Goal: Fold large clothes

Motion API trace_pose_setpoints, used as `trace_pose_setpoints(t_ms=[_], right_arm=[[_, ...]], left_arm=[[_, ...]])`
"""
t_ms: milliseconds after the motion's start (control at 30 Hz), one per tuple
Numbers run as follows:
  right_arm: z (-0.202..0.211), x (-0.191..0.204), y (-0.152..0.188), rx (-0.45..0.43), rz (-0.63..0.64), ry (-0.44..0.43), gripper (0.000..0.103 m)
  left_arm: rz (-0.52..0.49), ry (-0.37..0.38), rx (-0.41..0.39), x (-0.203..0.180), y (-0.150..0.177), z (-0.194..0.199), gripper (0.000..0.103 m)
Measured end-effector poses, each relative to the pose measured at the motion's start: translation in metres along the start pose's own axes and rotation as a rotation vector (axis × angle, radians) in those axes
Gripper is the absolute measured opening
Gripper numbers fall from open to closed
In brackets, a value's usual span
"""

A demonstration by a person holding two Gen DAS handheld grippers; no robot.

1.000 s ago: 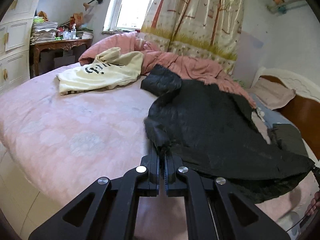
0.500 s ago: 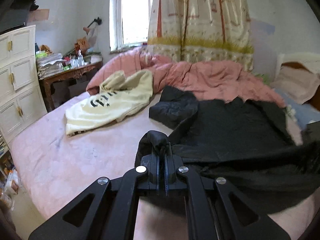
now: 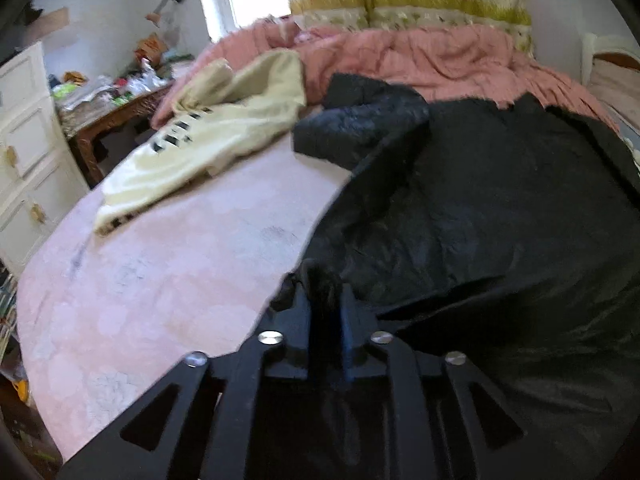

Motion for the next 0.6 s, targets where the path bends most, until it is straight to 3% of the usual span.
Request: trace_pose_setpoints(t_ms=[67, 100, 167, 200, 233, 267, 300, 367, 467, 567, 600], right_arm=[[0.007, -0.003, 0.0, 0.004, 0.01, 0.015, 0.004], [0.016, -0.003, 0.0, -0.009, 0.01, 0.006, 0.004], [0.035, -0.004, -0.004, -0.061, 0.02, -0.003, 0.013], [0.047, -0.006, -0.008, -0.102, 0.031, 0.023, 0.032], [0.059, -0.009, -0.012, -0.144, 0.038, 0.049, 0.062], [0.067, -0.011, -0.016, -0.176, 0.038, 0.059, 0.075], [0.08, -0.013, -0.021, -0.227, 0.032, 0.071, 0.083], [0.097, -0.015, -0.026, -0.269, 0.019, 0.068, 0.083], [0.119, -0.005, -0.024, -0.271, -0.011, -0.049, 0.083], [0.124, 0.034, 0.0, -0.146, 0.025, -0.312, 0.083], [0.124, 0.056, 0.018, -0.063, 0.062, -0.439, 0.083]], left_arm=[[0.027, 0.004, -0.066, 0.007, -0.006, 0.015, 0.03], [0.032, 0.001, -0.108, 0.01, -0.009, 0.025, 0.041], [0.03, -0.001, -0.2, 0.014, -0.016, 0.05, 0.052], [0.026, 0.007, -0.249, 0.015, -0.019, 0.064, 0.056], [0.023, 0.016, -0.29, 0.016, -0.021, 0.077, 0.061], [0.02, 0.027, -0.328, 0.015, -0.023, 0.089, 0.064], [0.014, 0.049, -0.371, 0.012, -0.023, 0.103, 0.067], [0.004, 0.131, -0.428, 0.001, -0.024, 0.127, 0.069], [-0.043, 0.345, -0.385, -0.039, -0.015, 0.145, 0.074], [-0.118, 0.53, -0.256, -0.084, 0.002, 0.146, 0.074], [-0.138, 0.581, -0.235, -0.097, 0.007, 0.146, 0.074]])
Point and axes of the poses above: each gripper's, at about its wrist camera, not at the fingertips, and z roughly against the way its jaws point, x to its left, y to its underside, the point moved 10 cm from there along -z, roughly the way its jaws point
